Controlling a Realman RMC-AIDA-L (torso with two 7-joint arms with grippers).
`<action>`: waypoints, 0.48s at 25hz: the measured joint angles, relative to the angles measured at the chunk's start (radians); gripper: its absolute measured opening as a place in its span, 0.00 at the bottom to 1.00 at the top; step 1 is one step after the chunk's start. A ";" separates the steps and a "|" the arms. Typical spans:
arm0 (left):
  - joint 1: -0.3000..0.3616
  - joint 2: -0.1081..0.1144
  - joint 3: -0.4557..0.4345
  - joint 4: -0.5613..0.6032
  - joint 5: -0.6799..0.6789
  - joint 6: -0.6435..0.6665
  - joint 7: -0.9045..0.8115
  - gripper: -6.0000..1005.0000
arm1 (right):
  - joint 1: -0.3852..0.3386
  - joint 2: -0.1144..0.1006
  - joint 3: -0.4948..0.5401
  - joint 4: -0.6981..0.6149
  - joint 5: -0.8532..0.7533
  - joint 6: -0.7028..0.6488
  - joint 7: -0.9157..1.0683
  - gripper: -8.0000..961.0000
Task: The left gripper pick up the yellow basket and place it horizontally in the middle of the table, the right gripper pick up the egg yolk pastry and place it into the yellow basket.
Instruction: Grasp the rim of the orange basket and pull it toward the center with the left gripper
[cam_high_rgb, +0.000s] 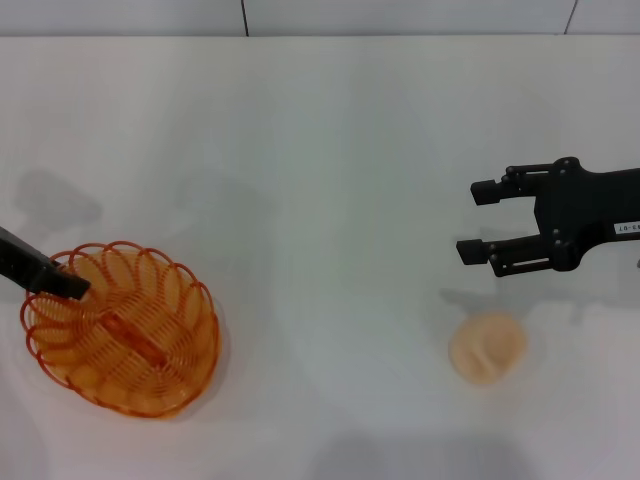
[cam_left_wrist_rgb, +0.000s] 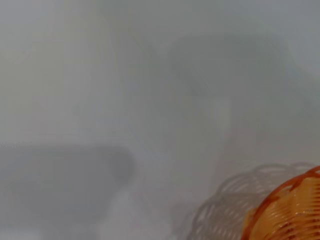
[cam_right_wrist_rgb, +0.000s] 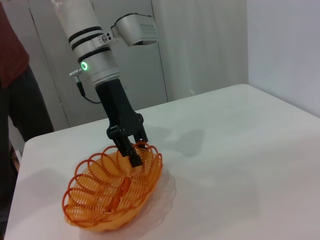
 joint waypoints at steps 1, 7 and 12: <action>0.000 0.000 0.000 0.000 0.000 -0.002 -0.001 0.34 | 0.000 0.000 0.000 0.000 0.000 0.000 0.000 0.78; 0.000 0.000 0.006 0.000 0.000 -0.004 0.001 0.26 | -0.001 0.000 0.001 0.000 0.000 0.000 0.000 0.78; -0.003 -0.001 0.012 -0.001 0.001 0.012 0.005 0.15 | -0.002 0.000 0.001 -0.001 0.000 0.000 0.000 0.78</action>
